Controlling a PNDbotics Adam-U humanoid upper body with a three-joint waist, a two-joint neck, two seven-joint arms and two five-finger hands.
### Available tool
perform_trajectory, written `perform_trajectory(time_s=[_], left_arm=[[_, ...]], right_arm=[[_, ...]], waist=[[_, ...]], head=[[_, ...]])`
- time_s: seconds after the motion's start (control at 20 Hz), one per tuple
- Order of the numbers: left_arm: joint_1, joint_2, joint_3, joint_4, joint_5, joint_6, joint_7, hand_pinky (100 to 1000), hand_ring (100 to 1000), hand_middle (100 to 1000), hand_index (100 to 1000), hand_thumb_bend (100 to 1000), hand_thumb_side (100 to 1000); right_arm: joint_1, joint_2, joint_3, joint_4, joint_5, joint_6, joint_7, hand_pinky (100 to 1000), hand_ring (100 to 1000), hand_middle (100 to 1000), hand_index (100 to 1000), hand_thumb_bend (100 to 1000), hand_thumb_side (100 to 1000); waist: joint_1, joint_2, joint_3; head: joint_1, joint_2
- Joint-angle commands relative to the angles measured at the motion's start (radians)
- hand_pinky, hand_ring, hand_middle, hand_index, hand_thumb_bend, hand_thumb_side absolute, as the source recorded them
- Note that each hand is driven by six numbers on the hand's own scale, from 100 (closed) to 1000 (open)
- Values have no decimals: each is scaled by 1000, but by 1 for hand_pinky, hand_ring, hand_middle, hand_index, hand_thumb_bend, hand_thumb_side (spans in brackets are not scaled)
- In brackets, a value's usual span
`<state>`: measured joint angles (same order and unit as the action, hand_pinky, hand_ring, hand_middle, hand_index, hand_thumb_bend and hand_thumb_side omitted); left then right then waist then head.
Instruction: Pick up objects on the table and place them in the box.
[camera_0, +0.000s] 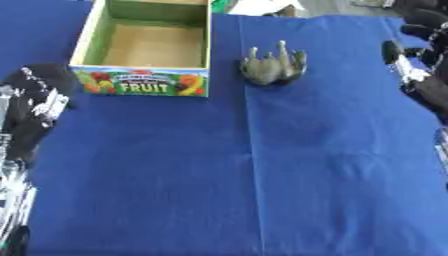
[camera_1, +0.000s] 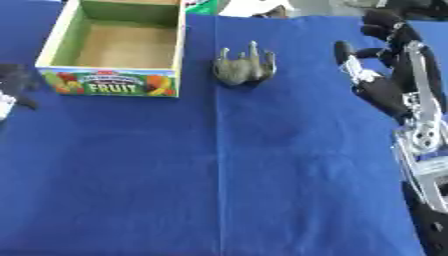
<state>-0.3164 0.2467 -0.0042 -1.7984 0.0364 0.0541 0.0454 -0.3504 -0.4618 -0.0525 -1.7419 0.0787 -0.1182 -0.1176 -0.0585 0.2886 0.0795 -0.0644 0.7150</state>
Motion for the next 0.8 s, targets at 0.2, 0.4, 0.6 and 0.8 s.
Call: perform_trajectory(time_s=[0.2, 0.4, 0.6, 0.8], left_arm=[[-7, 21, -2, -14, 2, 1, -1, 479, 630, 589, 686, 599, 497], [-8, 24, -4, -13, 1, 1, -4, 479, 630, 589, 686, 595, 491], [-9, 26, -7, -13, 0, 1, -6, 479, 630, 589, 686, 594, 491], [-9, 29, -11, -12, 0, 2, -10, 479, 629, 589, 686, 594, 491]], right_arm=[[-50, -178, 21, 53, -9, -26, 35, 664, 847, 811, 863, 425, 433], [-108, -291, 53, 124, -10, -58, 79, 674, 853, 820, 873, 452, 436], [-183, -363, 79, 218, -5, -96, 138, 686, 862, 830, 883, 484, 441], [-277, -389, 105, 353, 4, -137, 215, 697, 875, 836, 891, 512, 448]], waist=[[-1, -24, 9], [-5, -28, 15], [-7, -31, 24], [-9, -34, 33]], head=[[-1, -2], [-2, -2], [-3, -2], [-7, 0]])
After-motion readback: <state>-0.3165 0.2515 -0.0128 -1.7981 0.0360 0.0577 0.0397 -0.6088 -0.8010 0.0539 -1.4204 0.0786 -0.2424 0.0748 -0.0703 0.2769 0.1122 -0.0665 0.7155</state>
